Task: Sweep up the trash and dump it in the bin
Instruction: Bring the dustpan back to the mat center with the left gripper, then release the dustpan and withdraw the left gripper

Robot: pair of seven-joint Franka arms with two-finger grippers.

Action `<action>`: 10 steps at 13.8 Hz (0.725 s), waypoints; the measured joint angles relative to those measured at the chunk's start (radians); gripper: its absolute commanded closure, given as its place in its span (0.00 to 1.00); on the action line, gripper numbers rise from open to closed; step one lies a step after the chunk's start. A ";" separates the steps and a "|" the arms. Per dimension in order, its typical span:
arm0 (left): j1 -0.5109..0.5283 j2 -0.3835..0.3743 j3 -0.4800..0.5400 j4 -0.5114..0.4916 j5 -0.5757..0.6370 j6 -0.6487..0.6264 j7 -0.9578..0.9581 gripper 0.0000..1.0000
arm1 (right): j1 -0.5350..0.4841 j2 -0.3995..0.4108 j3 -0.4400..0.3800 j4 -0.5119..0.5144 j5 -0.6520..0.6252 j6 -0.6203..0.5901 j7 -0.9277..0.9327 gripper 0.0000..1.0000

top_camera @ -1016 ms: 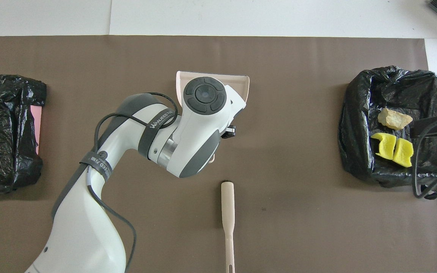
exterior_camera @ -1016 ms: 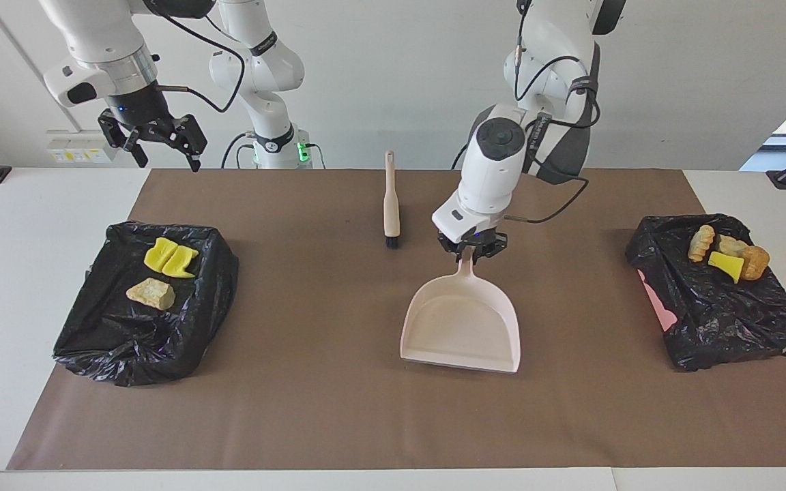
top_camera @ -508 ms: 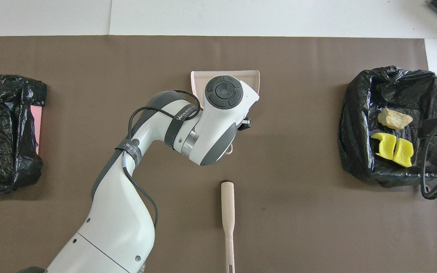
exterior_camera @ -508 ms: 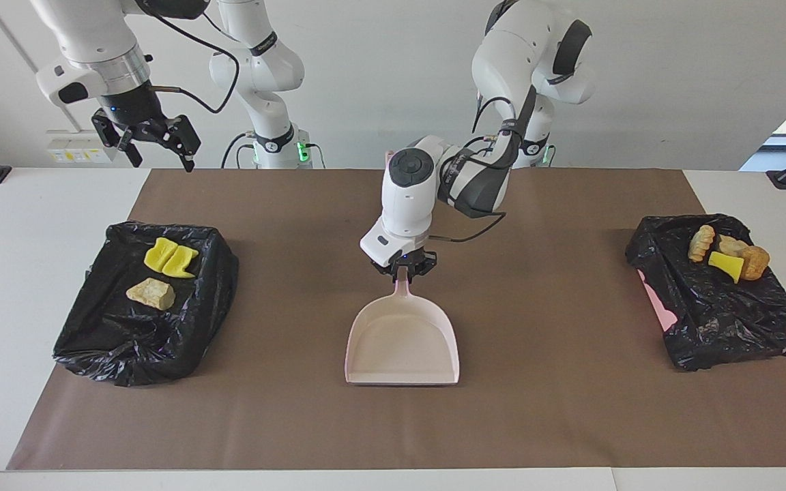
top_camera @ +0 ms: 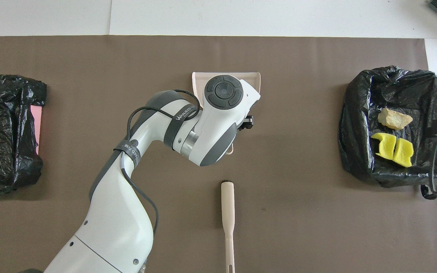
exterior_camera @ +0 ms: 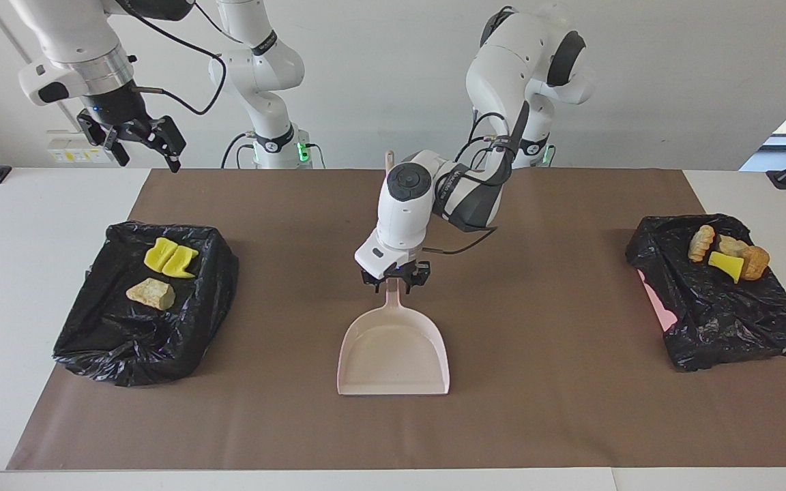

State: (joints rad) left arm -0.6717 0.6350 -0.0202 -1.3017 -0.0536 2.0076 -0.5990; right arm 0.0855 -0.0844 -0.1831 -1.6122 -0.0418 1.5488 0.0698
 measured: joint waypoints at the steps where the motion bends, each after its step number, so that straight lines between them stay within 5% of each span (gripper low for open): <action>1: 0.001 -0.031 0.006 -0.013 0.000 -0.003 0.012 0.00 | -0.003 0.000 0.000 0.000 0.000 0.000 0.000 0.00; 7: 0.124 -0.388 0.029 -0.301 0.002 -0.093 0.239 0.00 | 0.001 0.000 0.025 0.000 0.000 0.000 0.000 0.00; 10: 0.233 -0.536 0.033 -0.362 0.002 -0.198 0.403 0.00 | 0.001 0.000 0.027 0.000 0.000 0.000 0.000 0.00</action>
State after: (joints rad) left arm -0.4383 0.0987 0.0131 -1.6636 -0.0519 1.8094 -0.1962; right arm 0.0862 -0.0844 -0.1564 -1.6122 -0.0417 1.5488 0.0698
